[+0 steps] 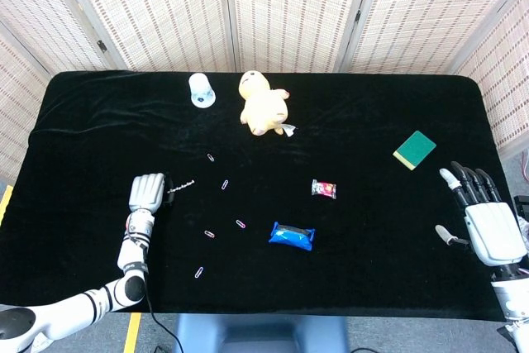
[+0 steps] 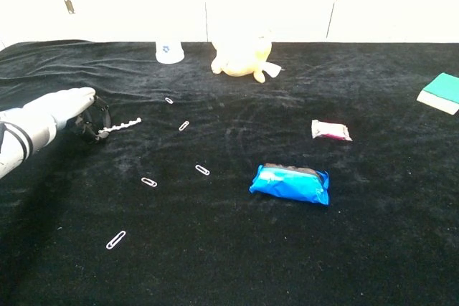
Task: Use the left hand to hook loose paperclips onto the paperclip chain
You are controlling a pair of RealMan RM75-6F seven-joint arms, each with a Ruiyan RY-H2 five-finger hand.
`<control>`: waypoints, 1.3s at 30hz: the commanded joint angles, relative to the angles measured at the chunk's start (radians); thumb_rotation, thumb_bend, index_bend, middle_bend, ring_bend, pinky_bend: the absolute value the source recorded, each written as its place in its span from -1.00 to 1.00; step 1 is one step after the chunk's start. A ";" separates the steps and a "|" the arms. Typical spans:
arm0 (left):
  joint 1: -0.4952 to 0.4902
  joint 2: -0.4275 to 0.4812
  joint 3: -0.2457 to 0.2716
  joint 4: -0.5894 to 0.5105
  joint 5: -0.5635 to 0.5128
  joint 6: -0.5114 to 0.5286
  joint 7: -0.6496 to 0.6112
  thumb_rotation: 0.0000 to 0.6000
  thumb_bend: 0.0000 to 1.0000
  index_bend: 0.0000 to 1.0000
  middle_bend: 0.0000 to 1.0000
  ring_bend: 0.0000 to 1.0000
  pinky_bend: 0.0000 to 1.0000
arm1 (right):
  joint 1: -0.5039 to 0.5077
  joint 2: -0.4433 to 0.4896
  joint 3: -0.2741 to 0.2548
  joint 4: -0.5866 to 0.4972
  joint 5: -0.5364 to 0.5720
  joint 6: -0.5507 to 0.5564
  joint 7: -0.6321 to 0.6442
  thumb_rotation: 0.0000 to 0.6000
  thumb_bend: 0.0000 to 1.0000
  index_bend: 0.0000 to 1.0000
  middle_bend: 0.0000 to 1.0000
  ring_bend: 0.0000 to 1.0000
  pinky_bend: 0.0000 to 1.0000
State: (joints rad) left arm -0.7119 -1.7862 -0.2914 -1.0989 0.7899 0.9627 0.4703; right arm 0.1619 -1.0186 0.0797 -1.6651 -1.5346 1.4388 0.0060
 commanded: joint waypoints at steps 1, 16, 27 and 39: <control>-0.002 -0.003 0.000 0.011 0.003 -0.006 -0.010 1.00 0.07 0.17 1.00 1.00 1.00 | 0.000 0.000 0.001 0.000 0.002 -0.001 -0.001 1.00 -0.54 -1.00 -1.00 -1.00 -1.00; 0.005 0.002 0.003 0.022 0.060 0.008 -0.073 1.00 0.22 0.45 1.00 1.00 1.00 | 0.003 -0.003 0.002 0.008 0.008 -0.009 0.004 1.00 -0.54 -1.00 -1.00 -1.00 -1.00; 0.028 0.039 0.009 -0.017 0.117 0.035 -0.127 1.00 0.27 0.48 1.00 1.00 1.00 | 0.006 -0.006 0.001 0.007 0.012 -0.017 0.003 1.00 -0.54 -1.00 -1.00 -1.00 -1.00; 0.056 0.108 0.003 -0.119 0.154 0.081 -0.158 1.00 0.27 0.48 1.00 1.00 1.00 | 0.010 -0.010 0.001 -0.004 0.010 -0.019 -0.013 1.00 -0.54 -1.00 -1.00 -1.00 -1.00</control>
State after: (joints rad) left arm -0.6581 -1.6807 -0.2886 -1.2144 0.9418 1.0411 0.3146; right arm 0.1713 -1.0288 0.0806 -1.6688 -1.5247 1.4198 -0.0069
